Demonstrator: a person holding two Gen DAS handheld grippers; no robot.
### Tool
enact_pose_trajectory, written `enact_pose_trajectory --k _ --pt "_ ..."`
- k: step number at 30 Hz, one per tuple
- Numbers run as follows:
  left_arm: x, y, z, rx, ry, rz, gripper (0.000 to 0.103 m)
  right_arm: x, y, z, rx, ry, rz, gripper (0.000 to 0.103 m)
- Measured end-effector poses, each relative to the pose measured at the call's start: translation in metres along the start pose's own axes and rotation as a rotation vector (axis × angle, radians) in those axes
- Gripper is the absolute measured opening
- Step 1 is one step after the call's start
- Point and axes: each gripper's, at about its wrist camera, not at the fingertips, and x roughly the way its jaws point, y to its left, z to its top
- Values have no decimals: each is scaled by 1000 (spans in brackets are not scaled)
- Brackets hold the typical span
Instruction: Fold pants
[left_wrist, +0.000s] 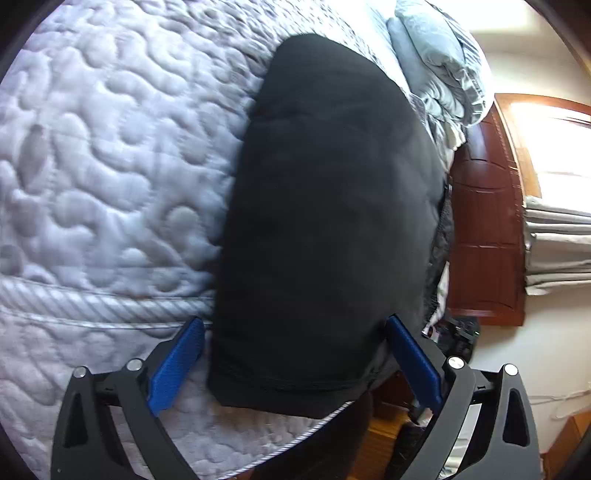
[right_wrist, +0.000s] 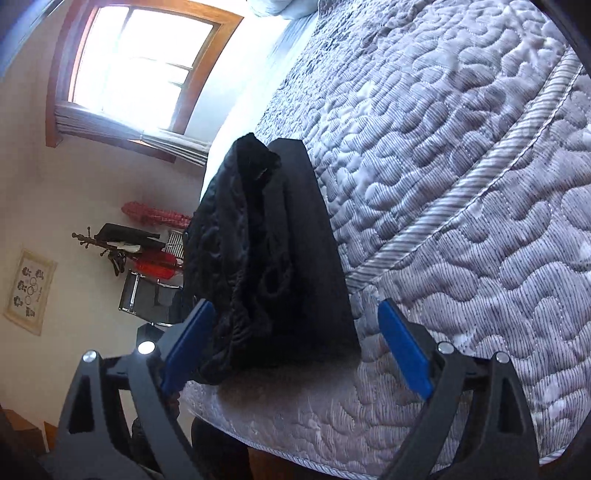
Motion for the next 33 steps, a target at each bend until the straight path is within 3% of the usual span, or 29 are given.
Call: enact_pose_trajectory --k 7,12,14,15,17,24,28,33 --pt "15 -8 9 9 10 39 99 24 4 3 -44 63 46 93" --pt "21 -14 12 15 10 47 99 49 18 4 -99 114 17 94" --pt "23 -17 13 13 8 48 99 53 25 4 -126 115 -6 90" --pt "23 -17 14 12 8 49 99 57 28 4 -139 116 -28 81" --pt "23 -17 14 7 4 53 96 60 29 4 -143 114 -33 76" --pt "9 -8 9 14 -6 67 74 53 42 0 -219 93 -33 46" --pt "2 -11 11 16 -21 49 59 55 56 1 -242 80 -8 42" --pt "-7 -7 17 11 -42 23 52 59 76 8 -256 63 25 40"
